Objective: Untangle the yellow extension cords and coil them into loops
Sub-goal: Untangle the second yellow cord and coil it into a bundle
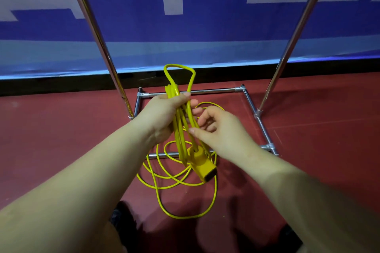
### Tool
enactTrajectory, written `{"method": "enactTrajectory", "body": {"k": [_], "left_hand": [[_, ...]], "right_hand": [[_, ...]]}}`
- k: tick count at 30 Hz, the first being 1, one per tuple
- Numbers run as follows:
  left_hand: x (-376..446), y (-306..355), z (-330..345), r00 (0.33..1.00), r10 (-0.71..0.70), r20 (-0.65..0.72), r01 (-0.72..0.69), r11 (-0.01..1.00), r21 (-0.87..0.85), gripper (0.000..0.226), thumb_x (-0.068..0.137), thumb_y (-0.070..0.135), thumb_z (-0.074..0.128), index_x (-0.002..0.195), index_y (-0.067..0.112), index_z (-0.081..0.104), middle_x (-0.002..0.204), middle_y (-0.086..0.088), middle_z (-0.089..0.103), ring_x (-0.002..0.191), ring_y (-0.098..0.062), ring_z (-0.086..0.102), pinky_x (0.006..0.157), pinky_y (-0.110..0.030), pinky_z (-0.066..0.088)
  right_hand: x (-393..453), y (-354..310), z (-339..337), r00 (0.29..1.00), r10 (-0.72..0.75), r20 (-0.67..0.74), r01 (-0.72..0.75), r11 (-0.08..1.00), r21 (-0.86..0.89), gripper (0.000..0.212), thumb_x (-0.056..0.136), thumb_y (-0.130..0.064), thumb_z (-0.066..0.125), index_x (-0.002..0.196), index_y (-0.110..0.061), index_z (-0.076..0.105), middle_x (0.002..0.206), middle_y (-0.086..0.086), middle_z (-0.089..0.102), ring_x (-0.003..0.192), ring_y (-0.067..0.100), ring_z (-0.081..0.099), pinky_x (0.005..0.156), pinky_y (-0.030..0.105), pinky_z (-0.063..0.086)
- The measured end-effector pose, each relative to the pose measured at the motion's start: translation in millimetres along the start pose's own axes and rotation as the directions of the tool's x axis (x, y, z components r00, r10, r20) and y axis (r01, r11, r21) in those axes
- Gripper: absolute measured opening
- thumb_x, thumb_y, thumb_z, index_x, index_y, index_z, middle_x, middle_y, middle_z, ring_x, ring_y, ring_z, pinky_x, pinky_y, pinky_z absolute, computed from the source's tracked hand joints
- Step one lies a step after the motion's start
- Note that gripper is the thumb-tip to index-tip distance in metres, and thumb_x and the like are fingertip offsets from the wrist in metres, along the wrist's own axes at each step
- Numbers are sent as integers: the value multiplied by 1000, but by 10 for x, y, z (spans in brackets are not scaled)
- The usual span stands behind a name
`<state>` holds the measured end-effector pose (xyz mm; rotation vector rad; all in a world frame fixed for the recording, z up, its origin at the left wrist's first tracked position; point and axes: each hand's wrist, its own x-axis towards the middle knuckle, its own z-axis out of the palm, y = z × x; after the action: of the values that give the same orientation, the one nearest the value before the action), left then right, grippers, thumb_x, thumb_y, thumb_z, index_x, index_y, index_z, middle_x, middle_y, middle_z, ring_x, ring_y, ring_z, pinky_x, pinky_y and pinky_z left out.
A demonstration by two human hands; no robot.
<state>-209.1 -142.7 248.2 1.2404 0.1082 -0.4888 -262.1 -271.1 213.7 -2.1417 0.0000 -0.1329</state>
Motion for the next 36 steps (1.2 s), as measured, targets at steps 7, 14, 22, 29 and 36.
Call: {"method": "enactTrajectory", "body": {"k": [7,14,22,29,36], "left_hand": [[16,48,-30,992,74,-98,-75,997,-1,9,95,10,52,88,5,55,60,-1,70,57,-13,69,57,-28,57],[75,180,-216,974,107,-198,-109,994,-2,8,94,11,52,88,7,54,55,2,68,54,-11,68,52,-25,55],[105,218,-531,978,113,-175,-60,957,285,16,96,23,51,87,10,52,63,-3,64,43,-7,60,43,-19,50],[80,161,-673,998,23,-57,18,778,628,26,95,27,52,74,15,43,58,0,39,46,-12,37,50,-26,37],[-45,52,-568,967,-186,172,-40,558,829,40,77,52,61,79,14,49,56,2,39,49,-14,37,49,-24,34]], "right_hand": [[-8,-55,-84,979,-203,-23,191,950,-246,6,89,-30,57,90,-23,56,76,-9,57,72,15,58,69,35,49],[1,266,-125,888,162,432,90,858,-506,16,92,-24,51,84,-27,37,81,-7,54,78,19,52,72,31,41],[76,314,-365,999,21,30,-10,944,-330,24,84,-22,65,95,-29,45,63,-10,57,57,8,52,66,31,45],[142,182,-583,937,56,-344,-37,997,63,17,86,-19,65,75,-25,54,63,0,66,46,8,62,53,23,50],[210,112,-527,951,201,-234,-139,957,255,15,95,-17,49,99,-9,60,63,2,57,40,3,55,51,20,46]]}}
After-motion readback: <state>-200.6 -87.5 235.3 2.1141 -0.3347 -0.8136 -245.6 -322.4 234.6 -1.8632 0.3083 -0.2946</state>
